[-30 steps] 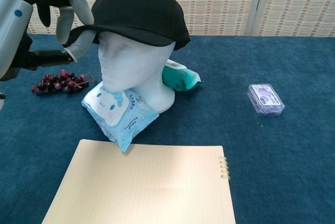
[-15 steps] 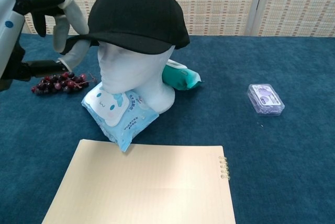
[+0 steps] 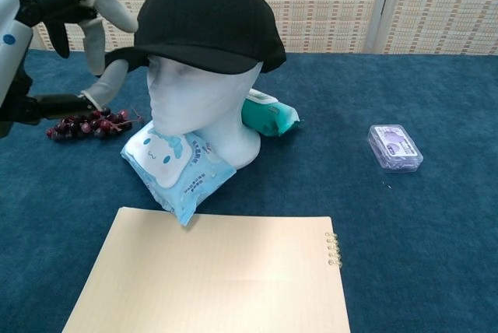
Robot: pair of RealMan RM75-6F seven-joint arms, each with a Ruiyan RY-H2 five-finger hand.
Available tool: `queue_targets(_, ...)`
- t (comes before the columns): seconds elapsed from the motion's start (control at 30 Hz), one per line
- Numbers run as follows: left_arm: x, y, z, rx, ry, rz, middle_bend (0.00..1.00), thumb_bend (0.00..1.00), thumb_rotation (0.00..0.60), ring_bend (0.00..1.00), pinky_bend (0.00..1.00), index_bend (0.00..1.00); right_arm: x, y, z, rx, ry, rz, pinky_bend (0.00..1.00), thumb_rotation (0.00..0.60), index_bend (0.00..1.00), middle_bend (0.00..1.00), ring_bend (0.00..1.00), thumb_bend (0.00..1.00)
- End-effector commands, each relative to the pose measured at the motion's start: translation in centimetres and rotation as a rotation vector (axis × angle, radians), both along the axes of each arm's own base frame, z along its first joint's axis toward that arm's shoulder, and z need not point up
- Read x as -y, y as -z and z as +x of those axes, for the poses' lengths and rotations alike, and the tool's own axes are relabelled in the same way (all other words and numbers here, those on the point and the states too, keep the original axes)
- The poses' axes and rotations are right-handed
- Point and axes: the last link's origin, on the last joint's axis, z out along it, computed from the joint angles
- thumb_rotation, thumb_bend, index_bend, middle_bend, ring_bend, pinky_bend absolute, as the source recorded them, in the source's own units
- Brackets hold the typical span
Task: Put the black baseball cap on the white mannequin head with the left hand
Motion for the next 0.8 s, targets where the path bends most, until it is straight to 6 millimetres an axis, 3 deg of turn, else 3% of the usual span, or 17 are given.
queue_targets(0.03, 0.0, 0.0, 0.0, 0.004, -0.001, -0.008, 0.54, 0.39, 0.600, 0.34, 0.56, 0.36, 0.0, 0.0, 0.0, 0.000, 0.001, 0.000, 0.50, 0.600, 0.08, 0.26, 0.14, 0.03)
queue_targets(0.2, 0.2, -0.2, -0.1, 0.009, -0.005, -0.022, 0.45, 0.39, 0.600, 0.32, 0.54, 0.27, 0.0, 0.0, 0.0, 0.001, 0.000, 0.000, 0.50, 0.600, 0.08, 0.26, 0.14, 0.03)
queue_targets(0.8, 1.2, -1.7, -2.6, -0.021, -0.135, -0.068, 0.31, 0.39, 0.600, 0.23, 0.46, 0.14, 0.0, 0.1, 0.1, -0.004, -0.002, 0.002, 0.50, 0.600, 0.08, 0.26, 0.14, 0.03)
